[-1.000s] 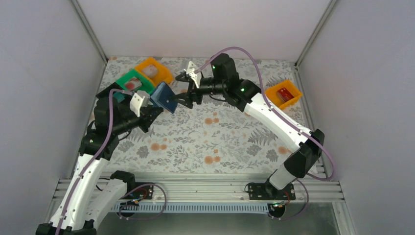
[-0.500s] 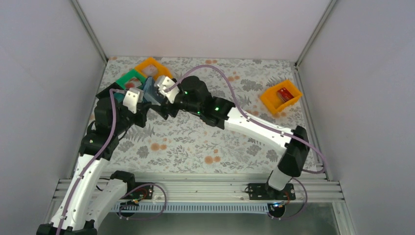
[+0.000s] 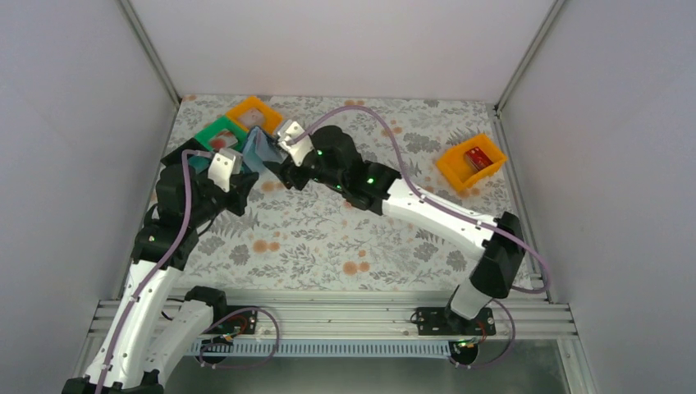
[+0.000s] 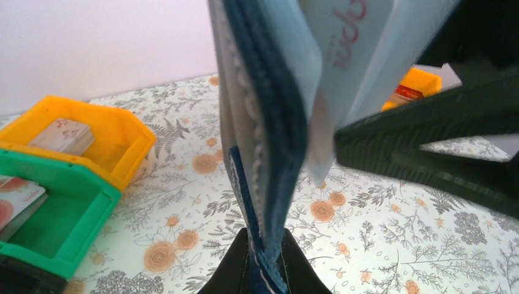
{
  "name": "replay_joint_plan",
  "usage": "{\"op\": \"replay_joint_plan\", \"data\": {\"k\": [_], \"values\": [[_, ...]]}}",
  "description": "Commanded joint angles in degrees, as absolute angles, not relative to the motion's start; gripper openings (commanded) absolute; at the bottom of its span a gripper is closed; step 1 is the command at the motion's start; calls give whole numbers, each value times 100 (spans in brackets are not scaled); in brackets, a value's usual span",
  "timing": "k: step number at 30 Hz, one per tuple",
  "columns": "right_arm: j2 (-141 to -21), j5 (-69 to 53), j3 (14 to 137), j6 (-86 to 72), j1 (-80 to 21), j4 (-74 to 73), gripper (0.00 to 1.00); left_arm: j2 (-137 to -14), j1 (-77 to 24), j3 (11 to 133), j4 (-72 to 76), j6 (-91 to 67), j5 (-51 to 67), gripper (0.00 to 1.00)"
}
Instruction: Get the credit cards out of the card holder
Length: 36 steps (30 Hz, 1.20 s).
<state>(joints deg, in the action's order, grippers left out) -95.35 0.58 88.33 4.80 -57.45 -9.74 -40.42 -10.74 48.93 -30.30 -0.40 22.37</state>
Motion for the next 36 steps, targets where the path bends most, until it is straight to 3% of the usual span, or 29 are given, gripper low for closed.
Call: {"op": "replay_joint_plan", "data": {"k": [1,14,17,26,31,32,34,35,36], "values": [[-9052,-477,8634,635,-5349,-969,71,-3929,-1065,4929,-2884,265,2770,2],[-8970,-1855,8811,1029,-4979,-1479,75,-4061,-1055,5137,-2917,1,3557,2],[-9007,-2069,8848,1083,-4976,-1534,63,-4060,-1047,5142,-2905,122,3886,2],[-8548,-3308,8583,1330,-4672,-1721,10,-4008,-1029,5142,-3050,519,4451,2],[-8514,-3742,8632,1208,-4519,-2065,4,-3994,-1030,5100,-2994,554,4416,3],[-8512,-3820,8631,1118,-4491,-2086,4,-3987,-1030,5081,-2971,522,4440,14],[-8545,-3980,8627,904,-4457,-2082,4,-3946,-1022,5019,-2875,648,4704,62],[-8593,-4055,8660,796,-4454,-2102,4,-3934,-1020,4968,-2805,706,4885,76],[-8657,-4205,8734,675,-4456,-2139,4,-3936,-1020,4911,-2743,722,5011,84]]}}
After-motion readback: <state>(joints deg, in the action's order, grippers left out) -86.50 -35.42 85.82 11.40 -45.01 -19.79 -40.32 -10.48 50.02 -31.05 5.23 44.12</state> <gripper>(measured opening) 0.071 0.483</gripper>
